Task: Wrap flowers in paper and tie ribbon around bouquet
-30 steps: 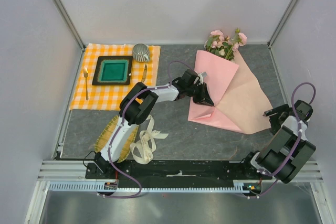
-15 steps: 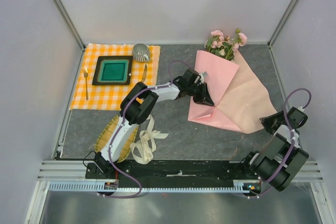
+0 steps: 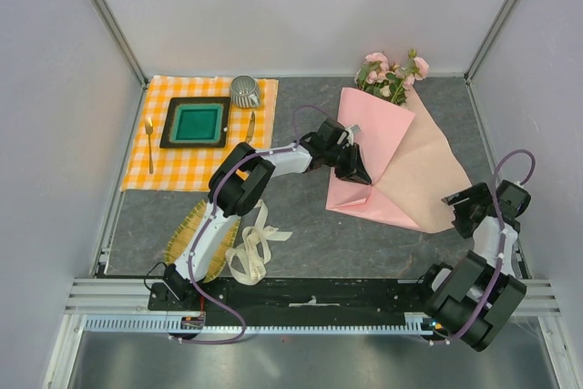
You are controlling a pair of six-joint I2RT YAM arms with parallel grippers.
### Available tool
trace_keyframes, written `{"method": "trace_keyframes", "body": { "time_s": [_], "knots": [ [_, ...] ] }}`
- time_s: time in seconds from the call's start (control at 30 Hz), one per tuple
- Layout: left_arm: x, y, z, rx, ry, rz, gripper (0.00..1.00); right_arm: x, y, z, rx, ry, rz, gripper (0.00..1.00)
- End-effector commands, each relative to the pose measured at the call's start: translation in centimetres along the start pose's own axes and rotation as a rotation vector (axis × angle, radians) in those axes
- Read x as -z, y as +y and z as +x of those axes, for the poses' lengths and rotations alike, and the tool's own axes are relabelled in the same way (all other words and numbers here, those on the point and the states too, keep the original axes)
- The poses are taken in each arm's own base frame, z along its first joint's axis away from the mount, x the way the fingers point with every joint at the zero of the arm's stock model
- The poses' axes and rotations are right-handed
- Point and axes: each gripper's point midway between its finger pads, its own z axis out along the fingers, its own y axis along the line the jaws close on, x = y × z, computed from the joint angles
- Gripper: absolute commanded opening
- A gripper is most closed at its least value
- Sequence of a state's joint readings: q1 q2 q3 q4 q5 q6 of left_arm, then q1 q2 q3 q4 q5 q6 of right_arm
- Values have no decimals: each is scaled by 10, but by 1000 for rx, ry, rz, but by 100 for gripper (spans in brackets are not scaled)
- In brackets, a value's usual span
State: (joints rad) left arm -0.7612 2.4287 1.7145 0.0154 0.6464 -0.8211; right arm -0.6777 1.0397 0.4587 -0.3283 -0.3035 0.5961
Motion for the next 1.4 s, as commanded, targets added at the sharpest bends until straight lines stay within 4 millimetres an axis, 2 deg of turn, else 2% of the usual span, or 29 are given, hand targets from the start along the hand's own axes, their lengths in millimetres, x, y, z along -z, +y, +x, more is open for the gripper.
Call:
{"method": "trace_keyframes", "body": {
  "time_s": [0.0, 0.07, 0.13, 0.2, 0.3, 0.33, 0.37, 0.4, 0.43, 0.47, 0.5, 0.6, 0.67, 0.73, 0.77, 0.87, 0.97, 1.07, 1.2, 1.37],
  "knots": [
    [-2, 4, 4, -5, 16, -11, 20, 7, -25, 19, -87, 95, 171, 81],
    [-2, 4, 5, 1, 18, -9, 20, 5, -37, 31, -108, 147, 226, 84],
    [-2, 8, 5, 18, 14, -19, 20, 2, -49, 41, -114, 182, 288, 82],
    [-3, 2, 2, 8, -5, 6, 20, -4, -59, 50, -107, 211, 336, 72],
    [-5, 4, 5, 25, -3, 14, 20, -17, -59, 43, -60, 181, 343, 64],
    [-5, 2, 5, 24, -2, 23, 20, -23, -53, 40, -50, 167, 310, 63],
    [-4, 3, 5, 24, -3, 21, 20, -27, -52, 45, -44, 180, 304, 61],
    [-4, 4, 6, 27, 0, 21, 20, -29, -51, 48, -41, 181, 291, 56],
    [-5, 4, 6, 25, 0, 22, 20, -36, -40, 44, -31, 162, 229, 52],
    [-6, 4, 7, 24, 2, 25, 20, -38, -36, 47, -14, 165, 208, 44],
    [-6, 4, 7, 23, 3, 28, 19, -39, -31, 45, 4, 155, 196, 25],
    [-5, 4, 7, 16, 3, 24, 19, -31, -14, 38, 88, 111, 187, 8],
    [-5, 4, 5, 13, -2, 22, 19, -20, 2, 22, 144, 33, 157, 0],
    [-5, 4, 5, 13, -3, 21, 19, -12, 12, 14, 166, -5, 127, 0],
    [-4, 5, 5, 12, -3, 22, 19, -6, 25, 8, 185, -30, 85, 0],
    [-5, 4, 4, 11, -5, 21, 19, -1, 38, 6, 208, -29, 40, 0],
    [-5, 4, 5, 12, -1, 24, 19, 3, 33, -2, 184, -50, 96, 0],
    [-4, 4, 6, 15, 4, 25, 19, 7, 43, -9, 192, -74, 66, 0],
    [-4, 6, 6, 16, 7, 21, 19, 7, 72, -10, 249, -78, -82, 0],
    [-3, 5, 7, 8, 10, 17, 19, 25, 110, -5, 399, -96, -248, 0]
  ]
}}
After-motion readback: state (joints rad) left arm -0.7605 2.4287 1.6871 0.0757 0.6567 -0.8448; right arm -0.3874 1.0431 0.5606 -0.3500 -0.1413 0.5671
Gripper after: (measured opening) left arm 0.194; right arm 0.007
